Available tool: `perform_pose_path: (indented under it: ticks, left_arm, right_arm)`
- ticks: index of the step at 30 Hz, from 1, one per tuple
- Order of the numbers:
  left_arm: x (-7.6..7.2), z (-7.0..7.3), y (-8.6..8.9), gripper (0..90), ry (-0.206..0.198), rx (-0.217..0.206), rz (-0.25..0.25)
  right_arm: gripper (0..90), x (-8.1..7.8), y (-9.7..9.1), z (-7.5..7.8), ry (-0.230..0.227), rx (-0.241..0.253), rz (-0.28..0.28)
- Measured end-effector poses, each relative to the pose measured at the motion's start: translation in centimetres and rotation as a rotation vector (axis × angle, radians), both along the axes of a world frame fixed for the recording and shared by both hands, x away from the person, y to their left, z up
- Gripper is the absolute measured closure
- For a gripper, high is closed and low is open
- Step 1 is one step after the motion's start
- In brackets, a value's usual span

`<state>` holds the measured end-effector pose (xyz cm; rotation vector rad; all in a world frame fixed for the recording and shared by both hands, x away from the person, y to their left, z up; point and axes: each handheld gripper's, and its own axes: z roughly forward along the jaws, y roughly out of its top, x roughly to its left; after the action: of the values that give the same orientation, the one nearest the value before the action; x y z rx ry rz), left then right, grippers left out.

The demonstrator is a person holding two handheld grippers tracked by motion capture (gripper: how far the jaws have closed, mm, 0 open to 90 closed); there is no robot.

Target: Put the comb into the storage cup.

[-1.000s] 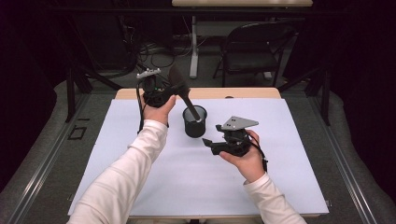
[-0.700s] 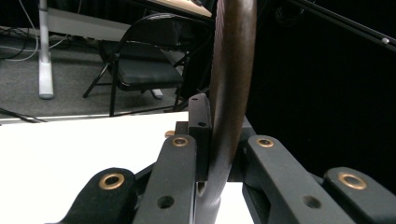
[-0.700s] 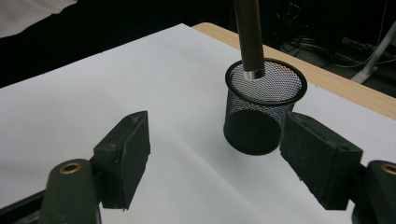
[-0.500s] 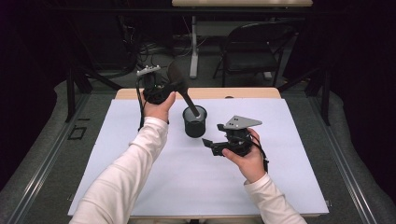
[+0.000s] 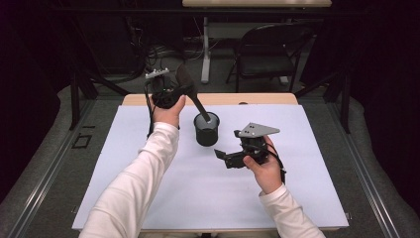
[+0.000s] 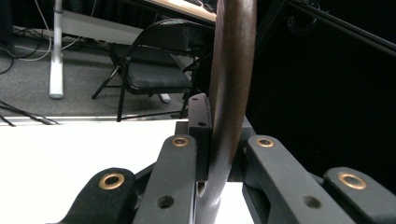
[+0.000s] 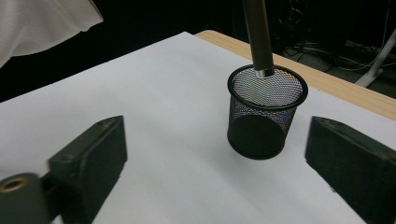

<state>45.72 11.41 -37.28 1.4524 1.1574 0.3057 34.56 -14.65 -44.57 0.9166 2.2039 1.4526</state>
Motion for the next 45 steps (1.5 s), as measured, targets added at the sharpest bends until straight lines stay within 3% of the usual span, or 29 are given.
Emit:
perform_pose_path:
  ticks: [16, 28, 45]
  left_arm:
    - [0.8, -0.8, -0.3, 85.3, 0.014, -0.004, 0.025]
    - [1.2, -1.7, -1.2, 85.3, 0.034, 0.009, 0.028]
    - [1.8, -4.0, -2.2, 85.3, 0.080, 0.027, 0.041]
  right_arm:
    - [0.0, 0.1, -0.1, 0.0, 0.008, 0.000, -0.021]
    - [0.0, 0.1, -0.1, 0.0, 0.013, -0.004, -0.003]
    - [0.0, 0.1, -0.2, 0.0, 0.015, -0.003, 0.000]
